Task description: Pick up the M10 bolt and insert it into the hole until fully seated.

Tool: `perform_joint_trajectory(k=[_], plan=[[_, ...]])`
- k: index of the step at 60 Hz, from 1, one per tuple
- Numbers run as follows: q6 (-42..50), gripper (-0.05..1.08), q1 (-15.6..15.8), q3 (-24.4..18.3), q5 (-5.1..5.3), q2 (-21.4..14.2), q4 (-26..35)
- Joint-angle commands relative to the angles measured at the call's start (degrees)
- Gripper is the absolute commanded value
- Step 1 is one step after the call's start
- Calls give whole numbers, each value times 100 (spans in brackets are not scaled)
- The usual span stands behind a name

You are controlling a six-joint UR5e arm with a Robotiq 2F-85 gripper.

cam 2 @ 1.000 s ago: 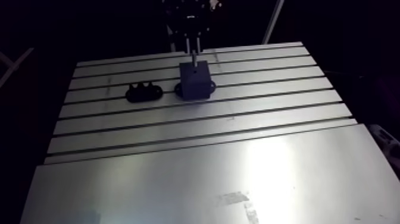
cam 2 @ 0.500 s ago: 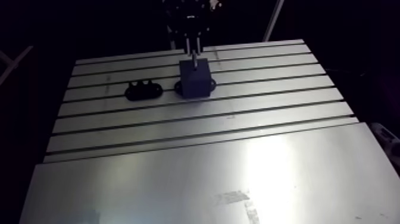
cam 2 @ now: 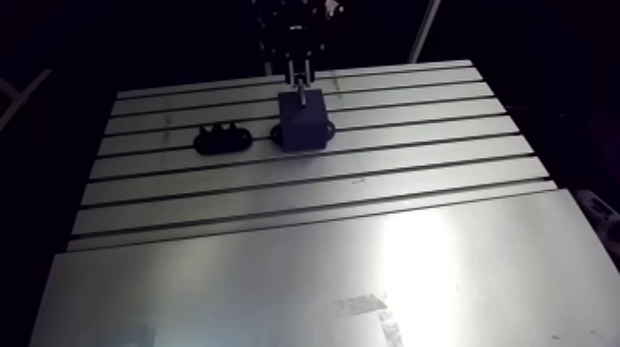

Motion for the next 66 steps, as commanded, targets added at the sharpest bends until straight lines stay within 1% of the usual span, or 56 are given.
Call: perform_joint_trajectory(k=[1,62,66], plan=[[0,108,-1,22,0,27,0],[-1,108,-1,5,0,27,-9],[-16,108,-1,13,0,27,-98]])
